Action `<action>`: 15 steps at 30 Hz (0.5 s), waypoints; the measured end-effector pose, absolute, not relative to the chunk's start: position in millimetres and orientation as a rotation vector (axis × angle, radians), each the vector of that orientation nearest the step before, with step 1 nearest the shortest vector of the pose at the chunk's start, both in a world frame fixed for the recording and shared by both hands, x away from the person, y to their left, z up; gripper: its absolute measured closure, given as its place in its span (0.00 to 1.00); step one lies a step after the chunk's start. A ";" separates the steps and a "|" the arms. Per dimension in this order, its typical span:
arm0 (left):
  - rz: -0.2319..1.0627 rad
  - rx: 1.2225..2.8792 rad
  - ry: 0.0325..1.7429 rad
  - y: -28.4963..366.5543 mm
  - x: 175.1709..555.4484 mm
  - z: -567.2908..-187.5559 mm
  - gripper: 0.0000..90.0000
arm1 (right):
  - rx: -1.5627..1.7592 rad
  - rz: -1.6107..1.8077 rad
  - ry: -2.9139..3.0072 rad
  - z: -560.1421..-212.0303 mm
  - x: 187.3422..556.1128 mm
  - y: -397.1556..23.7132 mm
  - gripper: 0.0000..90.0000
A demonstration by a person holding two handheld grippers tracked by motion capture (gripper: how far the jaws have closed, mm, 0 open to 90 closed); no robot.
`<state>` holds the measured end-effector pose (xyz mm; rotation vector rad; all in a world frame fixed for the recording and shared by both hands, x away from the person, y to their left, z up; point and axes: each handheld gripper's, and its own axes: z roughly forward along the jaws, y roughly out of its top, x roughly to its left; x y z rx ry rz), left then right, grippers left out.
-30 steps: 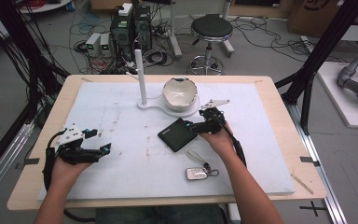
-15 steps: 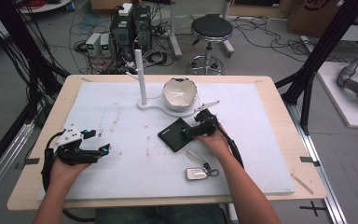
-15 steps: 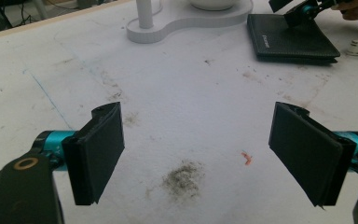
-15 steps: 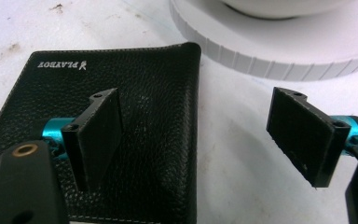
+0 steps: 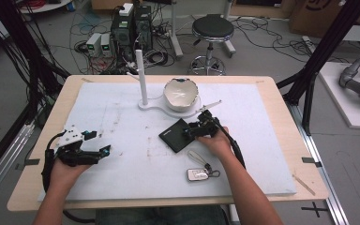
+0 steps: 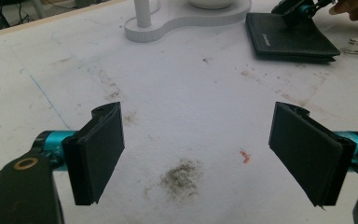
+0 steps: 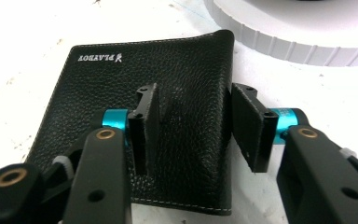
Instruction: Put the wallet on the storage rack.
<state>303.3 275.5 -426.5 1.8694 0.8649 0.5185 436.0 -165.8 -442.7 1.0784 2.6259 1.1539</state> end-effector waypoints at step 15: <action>0.512 1.878 0.862 274.6 303.7 -427.1 0.20 | 1.137 1.181 2.611 -441.2 437.1 -169.2 0.81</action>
